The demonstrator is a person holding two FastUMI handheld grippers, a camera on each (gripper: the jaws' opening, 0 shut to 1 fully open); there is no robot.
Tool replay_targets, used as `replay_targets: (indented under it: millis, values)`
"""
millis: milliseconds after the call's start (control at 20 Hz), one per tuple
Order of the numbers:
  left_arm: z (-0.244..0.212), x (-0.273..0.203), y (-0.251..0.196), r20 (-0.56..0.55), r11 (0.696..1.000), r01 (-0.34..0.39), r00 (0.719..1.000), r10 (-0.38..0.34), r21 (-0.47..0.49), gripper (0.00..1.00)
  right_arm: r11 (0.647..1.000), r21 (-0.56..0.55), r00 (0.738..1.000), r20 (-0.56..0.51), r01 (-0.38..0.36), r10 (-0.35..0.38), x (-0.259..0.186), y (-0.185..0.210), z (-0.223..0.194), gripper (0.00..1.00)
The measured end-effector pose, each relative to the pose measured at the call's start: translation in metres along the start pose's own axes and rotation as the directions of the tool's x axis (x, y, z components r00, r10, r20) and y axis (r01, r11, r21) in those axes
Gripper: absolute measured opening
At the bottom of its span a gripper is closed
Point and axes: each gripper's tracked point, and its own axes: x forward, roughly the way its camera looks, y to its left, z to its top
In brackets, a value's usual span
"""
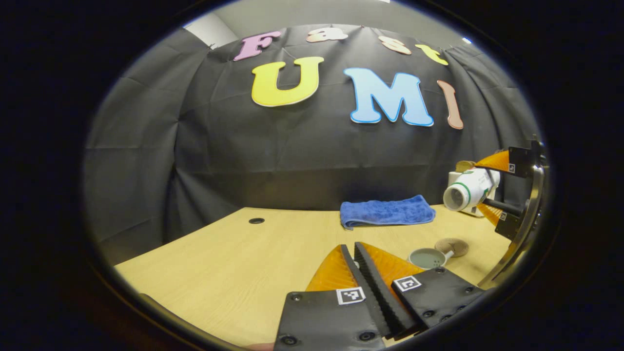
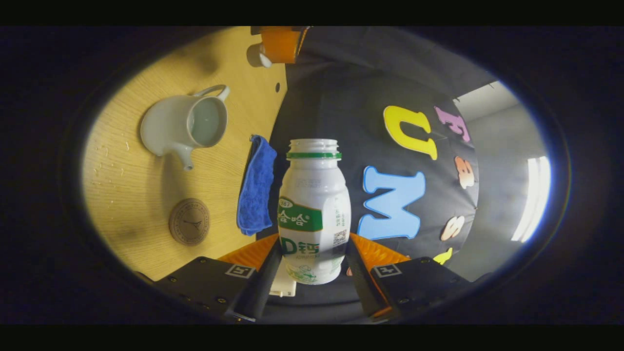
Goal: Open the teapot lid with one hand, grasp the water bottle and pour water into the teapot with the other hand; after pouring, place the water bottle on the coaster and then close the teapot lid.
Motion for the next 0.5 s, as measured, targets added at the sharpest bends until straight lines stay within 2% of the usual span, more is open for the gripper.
replay_targets:
  millis: [500]
  values:
    - [-0.0014, 0.0006, 0.0, -0.005, 1.0, 0.006, 1.0, -0.006, 0.005, 0.09, 0.997, -0.072, 1.0, 0.025, 0.015, -0.013, 0.0031, -0.0077, 0.0021, 0.75]
